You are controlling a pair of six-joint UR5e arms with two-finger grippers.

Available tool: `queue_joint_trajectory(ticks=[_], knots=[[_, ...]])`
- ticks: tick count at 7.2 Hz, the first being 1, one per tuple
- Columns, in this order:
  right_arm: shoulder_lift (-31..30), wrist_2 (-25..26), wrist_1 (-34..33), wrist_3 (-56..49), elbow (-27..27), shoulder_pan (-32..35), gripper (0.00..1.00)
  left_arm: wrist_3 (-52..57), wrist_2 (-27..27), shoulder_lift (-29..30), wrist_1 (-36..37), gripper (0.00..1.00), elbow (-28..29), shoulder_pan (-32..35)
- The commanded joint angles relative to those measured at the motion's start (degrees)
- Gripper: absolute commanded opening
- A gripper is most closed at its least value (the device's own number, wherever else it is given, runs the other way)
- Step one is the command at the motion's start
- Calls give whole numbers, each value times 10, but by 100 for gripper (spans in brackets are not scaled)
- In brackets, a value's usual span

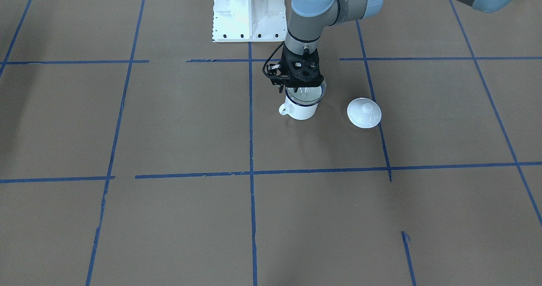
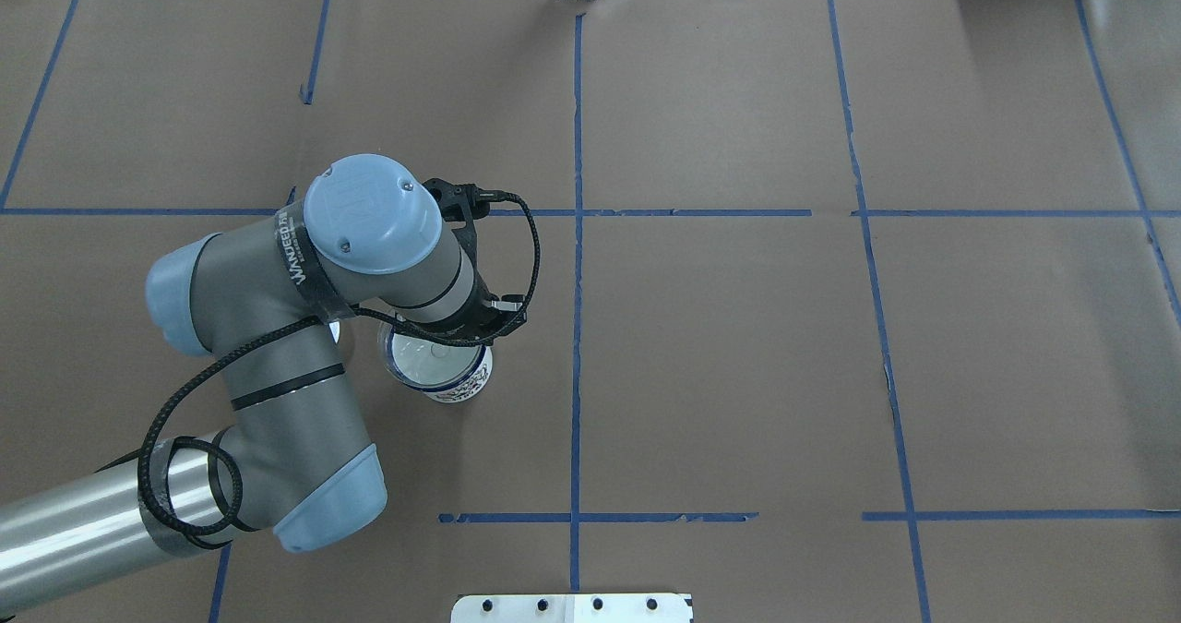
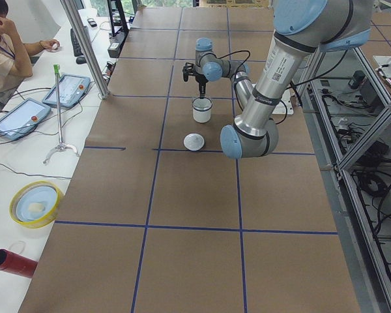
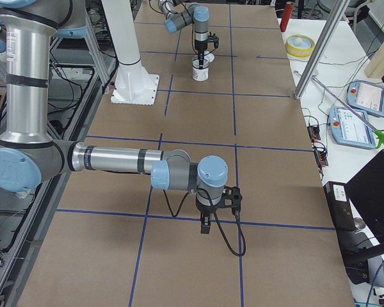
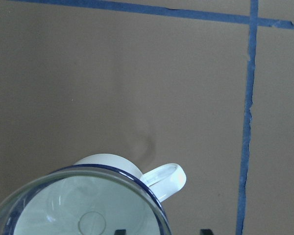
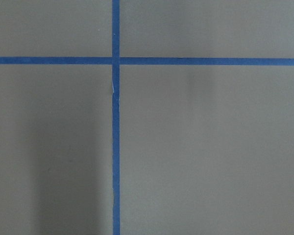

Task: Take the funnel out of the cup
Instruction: 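Close the left gripper on the funnel rim, then lift the funnel out of the mug and carry it farther from the robot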

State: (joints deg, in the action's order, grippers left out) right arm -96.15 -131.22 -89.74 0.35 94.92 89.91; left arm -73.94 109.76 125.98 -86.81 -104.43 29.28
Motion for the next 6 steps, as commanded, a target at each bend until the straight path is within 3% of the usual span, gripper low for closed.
queue_joint_trajectory(ticks=[1,3,6], knots=[[0,0,0,0,0,0,100,4,0,3,29,0,-16,2],[0,0,0,0,0,0,100,4,1,2,45,0,-59,27],[0,0,0,0,0,0,100,-3,-12,1,38,0,-97,118]])
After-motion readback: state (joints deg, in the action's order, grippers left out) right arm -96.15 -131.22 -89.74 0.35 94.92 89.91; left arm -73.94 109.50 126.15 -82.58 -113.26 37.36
